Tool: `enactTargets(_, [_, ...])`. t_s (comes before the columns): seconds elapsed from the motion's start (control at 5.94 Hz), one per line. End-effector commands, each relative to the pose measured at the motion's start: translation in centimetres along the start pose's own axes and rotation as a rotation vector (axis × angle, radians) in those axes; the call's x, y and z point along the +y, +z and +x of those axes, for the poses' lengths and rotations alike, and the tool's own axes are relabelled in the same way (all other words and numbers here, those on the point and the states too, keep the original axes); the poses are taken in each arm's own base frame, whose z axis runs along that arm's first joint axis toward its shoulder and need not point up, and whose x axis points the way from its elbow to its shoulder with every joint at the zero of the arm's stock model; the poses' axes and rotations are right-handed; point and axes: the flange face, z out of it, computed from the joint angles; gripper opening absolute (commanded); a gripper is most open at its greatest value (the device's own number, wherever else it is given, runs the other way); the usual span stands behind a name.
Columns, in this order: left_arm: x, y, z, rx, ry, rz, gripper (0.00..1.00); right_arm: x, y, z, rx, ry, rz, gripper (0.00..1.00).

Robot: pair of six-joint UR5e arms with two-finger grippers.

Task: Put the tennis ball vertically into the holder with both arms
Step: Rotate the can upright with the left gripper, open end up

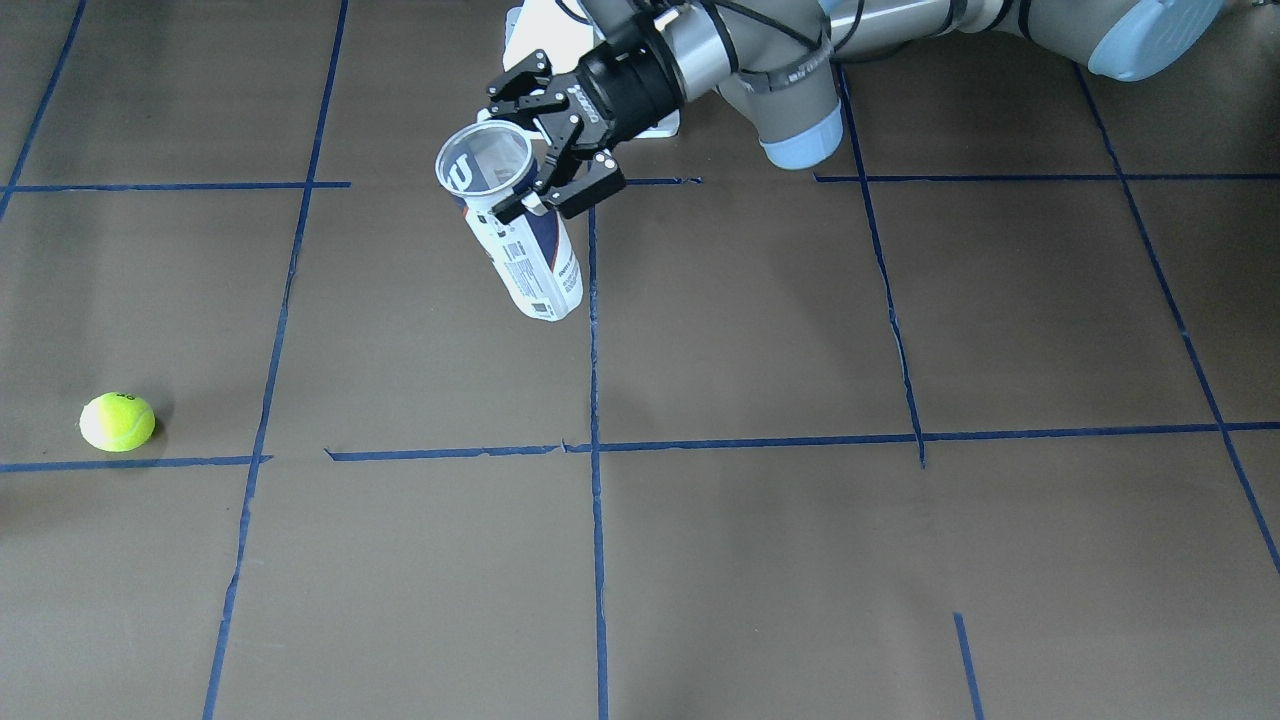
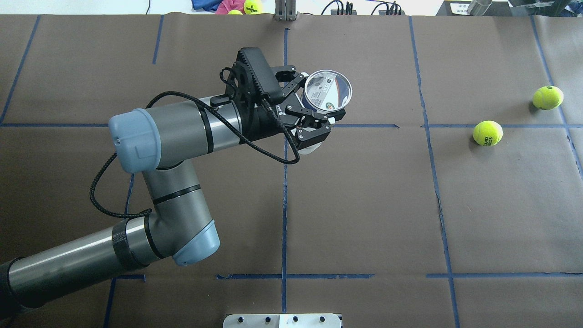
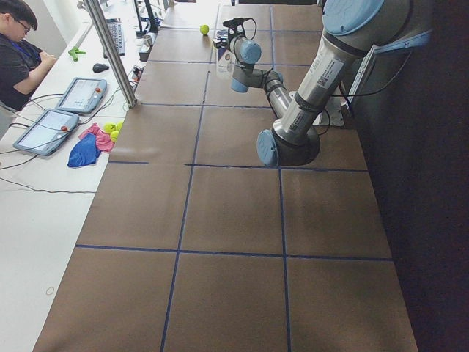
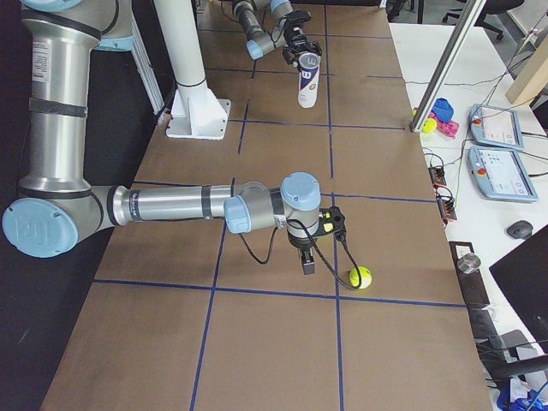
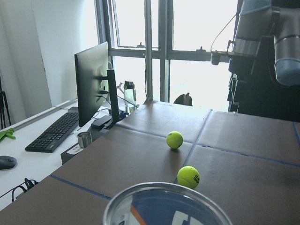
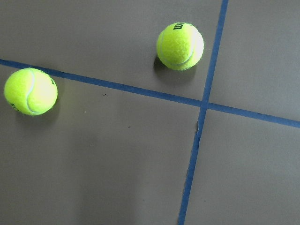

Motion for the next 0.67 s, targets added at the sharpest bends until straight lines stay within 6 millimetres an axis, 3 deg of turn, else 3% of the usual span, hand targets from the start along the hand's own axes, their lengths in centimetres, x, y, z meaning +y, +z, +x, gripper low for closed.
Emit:
enactTargets(0.0, [7.8, -0.9, -3.7, -0.038, -0.044, 0.089, 0.8, -0.1, -0.2, -0.1, 0.0, -0.003, 0.004, 1.0])
enactTargets(0.17, [11.0, -1.9, -5.0, -0.051, -0.066, 0.092, 0.8, -0.2, -0.3, -0.2, 0.0, -0.005, 0.006, 1.0])
enactTargets(0.51, [13.2, -2.0, -5.5, -0.066, -0.088, 0.059, 0.81, -0.6, -0.3, -0.3, 0.0, -0.006, 0.009, 1.0])
